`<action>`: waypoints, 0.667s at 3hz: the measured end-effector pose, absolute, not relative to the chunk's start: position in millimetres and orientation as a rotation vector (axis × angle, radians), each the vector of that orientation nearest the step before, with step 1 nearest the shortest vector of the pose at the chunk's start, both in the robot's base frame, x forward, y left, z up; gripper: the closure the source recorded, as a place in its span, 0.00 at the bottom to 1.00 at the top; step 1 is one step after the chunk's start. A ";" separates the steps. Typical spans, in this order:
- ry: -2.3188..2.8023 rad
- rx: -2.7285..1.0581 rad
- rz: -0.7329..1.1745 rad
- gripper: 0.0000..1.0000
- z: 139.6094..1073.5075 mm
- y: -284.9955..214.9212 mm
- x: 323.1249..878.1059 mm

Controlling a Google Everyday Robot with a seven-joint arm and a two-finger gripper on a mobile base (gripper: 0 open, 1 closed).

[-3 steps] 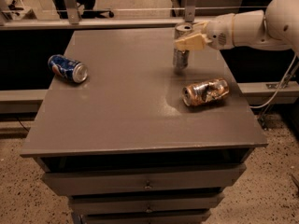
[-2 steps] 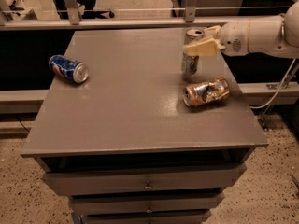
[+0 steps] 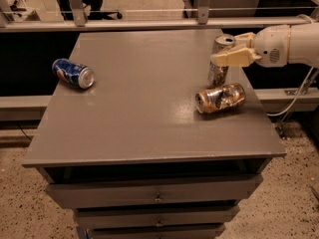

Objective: Move redbull can near orange can

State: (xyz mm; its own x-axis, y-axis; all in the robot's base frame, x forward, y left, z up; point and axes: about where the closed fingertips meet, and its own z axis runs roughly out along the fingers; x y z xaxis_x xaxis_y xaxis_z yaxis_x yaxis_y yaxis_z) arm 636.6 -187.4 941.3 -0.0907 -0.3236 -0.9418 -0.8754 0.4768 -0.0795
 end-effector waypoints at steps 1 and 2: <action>1.661 -1.053 0.667 1.00 930.3 -189.4 629.3; 1.659 -1.075 0.700 0.84 920.3 -184.1 625.9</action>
Offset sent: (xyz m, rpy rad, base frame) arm -0.0159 0.0039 -0.0323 0.0115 0.0506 0.0758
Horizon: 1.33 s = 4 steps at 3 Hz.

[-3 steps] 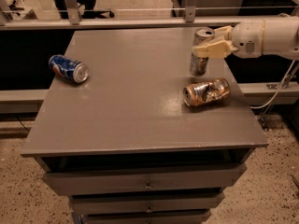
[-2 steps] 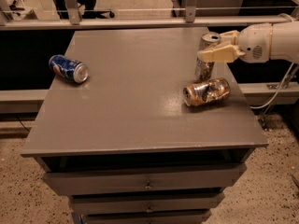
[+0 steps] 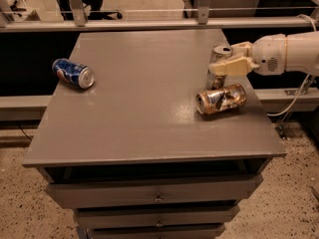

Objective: Move redbull can near orange can

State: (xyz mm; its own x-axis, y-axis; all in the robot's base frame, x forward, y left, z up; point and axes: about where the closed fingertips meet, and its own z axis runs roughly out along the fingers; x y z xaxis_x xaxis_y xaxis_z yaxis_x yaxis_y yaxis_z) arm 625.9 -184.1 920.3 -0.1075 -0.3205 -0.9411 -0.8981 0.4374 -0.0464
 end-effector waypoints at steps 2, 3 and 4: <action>1.648 -1.099 0.730 0.37 910.1 -179.6 619.8; 1.646 -1.106 0.734 0.13 907.2 -178.8 617.4; 1.644 -1.112 0.737 0.00 907.8 -181.0 614.2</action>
Offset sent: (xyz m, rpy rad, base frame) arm -0.0114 -0.0005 -0.0147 0.0066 0.0049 0.0352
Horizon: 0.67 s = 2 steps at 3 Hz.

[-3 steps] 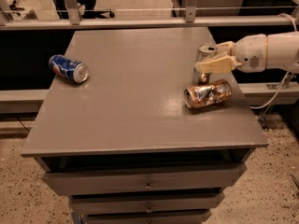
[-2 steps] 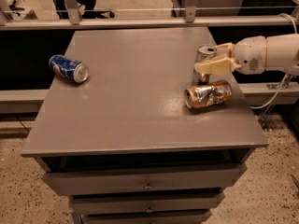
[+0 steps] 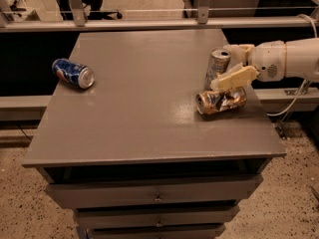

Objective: Move redbull can near orange can

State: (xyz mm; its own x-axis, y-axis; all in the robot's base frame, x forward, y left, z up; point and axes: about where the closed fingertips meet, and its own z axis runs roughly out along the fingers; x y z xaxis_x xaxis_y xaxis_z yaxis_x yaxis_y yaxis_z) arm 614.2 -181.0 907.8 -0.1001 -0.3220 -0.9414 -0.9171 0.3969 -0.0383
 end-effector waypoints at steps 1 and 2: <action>1.610 -1.124 0.723 0.00 916.1 -205.5 603.7; 1.552 -1.125 0.693 0.00 932.3 -260.6 581.4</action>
Offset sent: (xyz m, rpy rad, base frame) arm -0.0734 -0.1792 0.0582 0.0373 -0.1991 -0.0074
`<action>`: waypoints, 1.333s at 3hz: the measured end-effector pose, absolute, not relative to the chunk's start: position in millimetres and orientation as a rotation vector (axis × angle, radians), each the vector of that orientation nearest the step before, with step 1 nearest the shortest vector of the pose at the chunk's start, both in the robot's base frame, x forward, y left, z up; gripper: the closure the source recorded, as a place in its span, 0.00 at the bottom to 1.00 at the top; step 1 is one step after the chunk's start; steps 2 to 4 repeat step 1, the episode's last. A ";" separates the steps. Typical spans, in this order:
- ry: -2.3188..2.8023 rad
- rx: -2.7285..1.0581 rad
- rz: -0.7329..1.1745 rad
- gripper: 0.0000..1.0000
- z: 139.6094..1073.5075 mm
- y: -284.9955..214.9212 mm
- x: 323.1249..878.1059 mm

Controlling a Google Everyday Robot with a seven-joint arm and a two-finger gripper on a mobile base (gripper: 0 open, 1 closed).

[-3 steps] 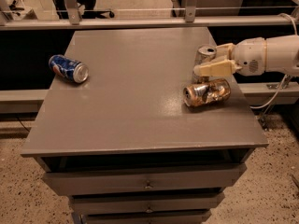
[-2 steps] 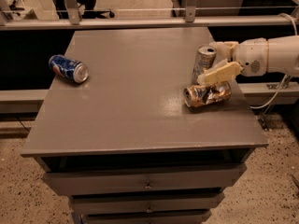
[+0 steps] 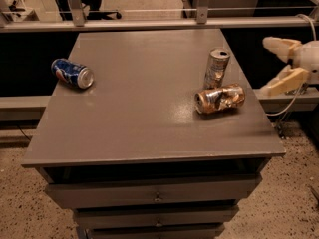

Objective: Move redbull can near orange can

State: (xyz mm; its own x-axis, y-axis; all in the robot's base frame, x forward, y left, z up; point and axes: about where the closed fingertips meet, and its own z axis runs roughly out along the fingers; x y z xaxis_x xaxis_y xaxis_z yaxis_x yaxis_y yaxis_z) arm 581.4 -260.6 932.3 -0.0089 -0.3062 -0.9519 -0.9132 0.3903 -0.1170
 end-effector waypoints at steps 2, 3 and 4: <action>1.531 -1.140 0.685 0.00 943.6 -264.4 578.3; 1.531 -1.140 0.685 0.00 943.6 -264.4 578.3; 1.531 -1.140 0.685 0.00 943.6 -264.4 578.3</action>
Offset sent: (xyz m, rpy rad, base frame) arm 0.0000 0.0000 0.0000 0.0000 0.0000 0.0000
